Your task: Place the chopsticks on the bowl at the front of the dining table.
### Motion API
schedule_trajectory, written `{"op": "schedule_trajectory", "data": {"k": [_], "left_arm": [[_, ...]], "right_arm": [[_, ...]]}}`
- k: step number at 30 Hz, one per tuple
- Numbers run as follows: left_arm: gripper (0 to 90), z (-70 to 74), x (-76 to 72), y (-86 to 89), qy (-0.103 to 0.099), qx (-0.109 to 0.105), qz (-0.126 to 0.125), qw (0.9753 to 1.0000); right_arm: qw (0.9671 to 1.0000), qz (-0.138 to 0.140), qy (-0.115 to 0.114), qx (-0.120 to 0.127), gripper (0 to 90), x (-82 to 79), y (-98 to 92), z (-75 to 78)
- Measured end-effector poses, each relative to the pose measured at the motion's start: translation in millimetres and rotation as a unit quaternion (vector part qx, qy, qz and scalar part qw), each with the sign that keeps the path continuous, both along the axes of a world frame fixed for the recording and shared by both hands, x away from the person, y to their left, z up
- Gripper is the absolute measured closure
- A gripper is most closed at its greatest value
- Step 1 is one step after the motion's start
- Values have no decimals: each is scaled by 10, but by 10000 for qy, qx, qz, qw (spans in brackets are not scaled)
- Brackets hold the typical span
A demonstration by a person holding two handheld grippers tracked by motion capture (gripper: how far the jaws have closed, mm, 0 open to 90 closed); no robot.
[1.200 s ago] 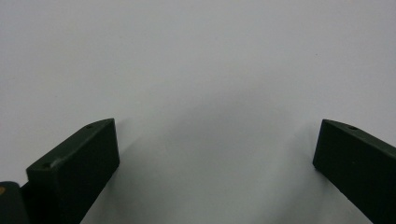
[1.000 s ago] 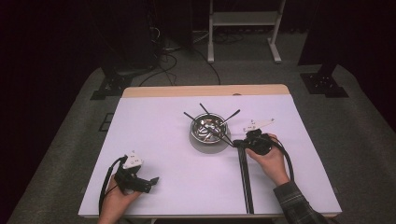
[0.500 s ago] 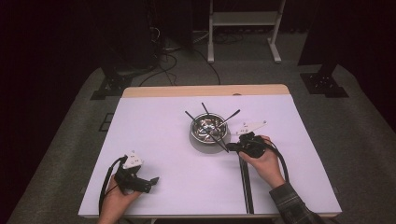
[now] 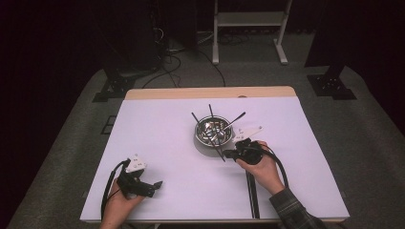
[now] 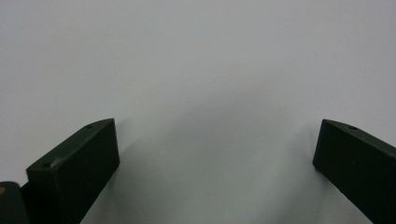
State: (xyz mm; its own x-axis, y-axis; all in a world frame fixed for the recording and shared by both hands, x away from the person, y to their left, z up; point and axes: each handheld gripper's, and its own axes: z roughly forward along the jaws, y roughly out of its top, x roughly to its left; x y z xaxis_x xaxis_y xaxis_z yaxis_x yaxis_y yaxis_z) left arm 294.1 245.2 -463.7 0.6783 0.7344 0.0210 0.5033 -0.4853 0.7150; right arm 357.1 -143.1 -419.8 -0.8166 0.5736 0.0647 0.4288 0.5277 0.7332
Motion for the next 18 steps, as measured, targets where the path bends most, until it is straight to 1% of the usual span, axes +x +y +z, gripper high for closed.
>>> {"op": "schedule_trajectory", "data": {"k": [11,18], "left_arm": [[0,0,0,0,-1,-1,2,10000],[0,1,0,0,1,2,-1,10000]], "right_arm": [[9998,212,-9,-3,896,-40,165,-11],[9996,297,-8,-18,896,-59,239,-20]]}}
